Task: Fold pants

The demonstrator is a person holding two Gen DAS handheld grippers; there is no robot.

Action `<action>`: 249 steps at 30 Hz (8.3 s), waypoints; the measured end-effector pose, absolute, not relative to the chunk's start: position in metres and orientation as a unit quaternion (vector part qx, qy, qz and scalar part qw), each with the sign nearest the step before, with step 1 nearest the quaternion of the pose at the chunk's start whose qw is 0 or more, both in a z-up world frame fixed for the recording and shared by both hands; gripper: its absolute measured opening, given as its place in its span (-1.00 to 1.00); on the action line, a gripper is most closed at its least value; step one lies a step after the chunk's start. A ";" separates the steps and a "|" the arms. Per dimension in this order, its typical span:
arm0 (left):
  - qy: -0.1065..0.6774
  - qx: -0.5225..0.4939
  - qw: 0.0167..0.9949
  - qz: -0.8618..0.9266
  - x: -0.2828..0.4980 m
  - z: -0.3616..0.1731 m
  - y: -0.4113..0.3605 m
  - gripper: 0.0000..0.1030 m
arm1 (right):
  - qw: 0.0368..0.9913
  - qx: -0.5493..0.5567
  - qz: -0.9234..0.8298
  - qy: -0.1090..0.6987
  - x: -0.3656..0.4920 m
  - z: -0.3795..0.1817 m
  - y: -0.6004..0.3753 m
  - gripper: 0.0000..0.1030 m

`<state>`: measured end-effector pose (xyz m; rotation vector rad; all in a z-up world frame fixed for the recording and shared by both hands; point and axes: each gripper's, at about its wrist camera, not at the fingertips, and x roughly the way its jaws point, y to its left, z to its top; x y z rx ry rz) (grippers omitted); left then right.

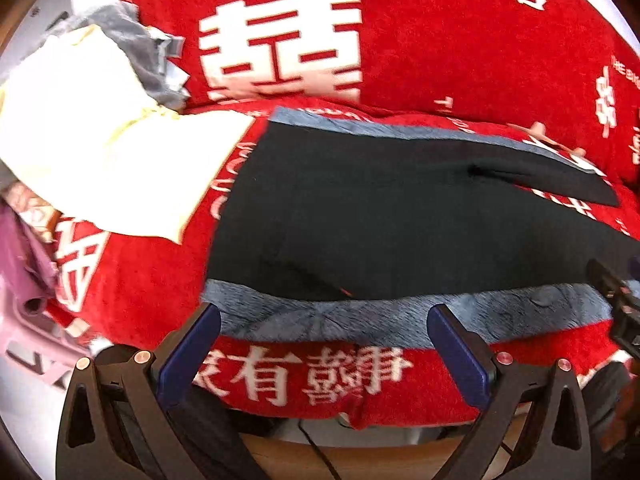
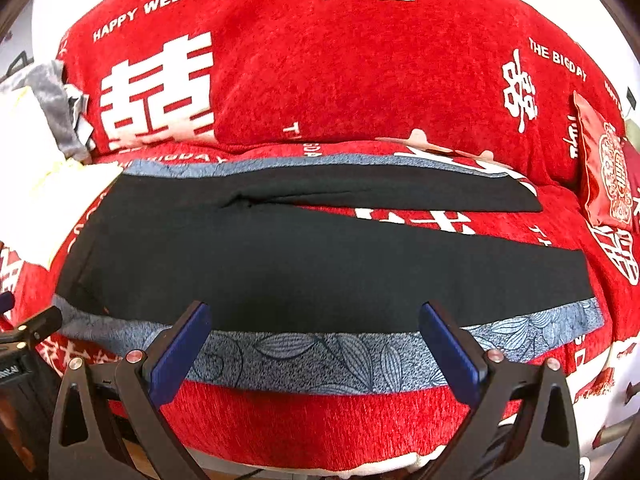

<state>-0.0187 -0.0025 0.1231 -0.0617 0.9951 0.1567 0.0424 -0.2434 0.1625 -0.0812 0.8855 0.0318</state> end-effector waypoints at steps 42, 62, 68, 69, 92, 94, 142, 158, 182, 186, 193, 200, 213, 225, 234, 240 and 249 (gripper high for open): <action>0.504 -0.034 0.860 0.070 0.068 0.116 0.014 1.00 | 0.881 -0.069 0.021 0.468 0.092 0.164 -0.209 1.00; 0.500 -0.032 0.863 0.058 0.113 0.105 0.018 1.00 | 0.877 -0.075 0.033 0.473 0.144 0.150 -0.201 1.00; 0.510 -0.019 0.858 0.058 0.145 0.094 0.012 1.00 | 0.868 -0.075 0.038 0.490 0.175 0.134 -0.202 1.00; 0.512 -0.017 0.857 0.057 0.150 0.092 0.012 1.00 | 0.867 -0.071 0.039 0.492 0.181 0.132 -0.203 1.00; 0.600 -0.043 0.795 0.078 0.274 0.036 0.024 1.00 | 0.756 -0.220 0.234 0.571 0.372 0.035 -0.156 1.00; 0.602 -0.041 0.794 0.077 0.274 0.033 0.025 1.00 | 0.742 -0.202 0.258 0.585 0.386 0.028 -0.154 1.00; 0.540 -0.277 0.795 -0.012 0.098 0.098 0.057 -0.47 | 0.858 -0.309 0.198 0.360 0.083 0.133 -0.148 -0.81; 0.540 -0.241 0.804 0.063 0.004 0.084 0.085 0.52 | 0.825 -0.322 0.192 0.422 0.026 0.094 -0.137 -0.60; 0.565 -0.031 0.822 0.060 0.052 0.048 0.016 0.94 | 0.867 -0.119 0.078 0.477 0.098 0.132 -0.216 0.34; 0.576 -0.056 0.814 0.053 0.063 0.054 0.015 0.94 | 0.879 -0.094 -0.020 0.468 0.168 0.142 -0.251 0.54; 0.586 -0.038 0.808 0.052 0.060 0.050 0.001 0.94 | 0.797 -0.064 -0.167 0.576 0.278 0.083 -0.317 0.58; 0.592 -0.036 0.803 0.063 0.065 0.049 -0.002 0.94 | 0.806 -0.035 -0.124 0.578 0.270 0.073 -0.337 -0.39; 0.597 -0.033 0.801 0.041 0.071 0.056 -0.021 0.94 | 0.873 0.102 -0.146 0.454 0.111 0.166 -0.427 -0.78; 0.599 0.002 0.801 -0.014 0.068 0.053 -0.073 0.94 | 0.838 0.179 -0.162 0.489 0.017 0.100 -0.493 -0.55; 0.604 -0.009 0.797 -0.005 0.071 0.051 -0.073 0.98 | 0.883 -0.015 -0.176 0.434 0.040 0.132 -0.478 0.51; 0.602 -0.003 0.798 -0.001 0.072 0.056 -0.079 0.98 | 0.876 -0.173 -0.110 0.436 0.092 0.137 -0.417 0.55; 0.590 0.006 0.807 -0.033 0.100 0.077 -0.121 0.98 | 0.822 -0.285 -0.070 0.488 0.163 0.095 -0.368 0.51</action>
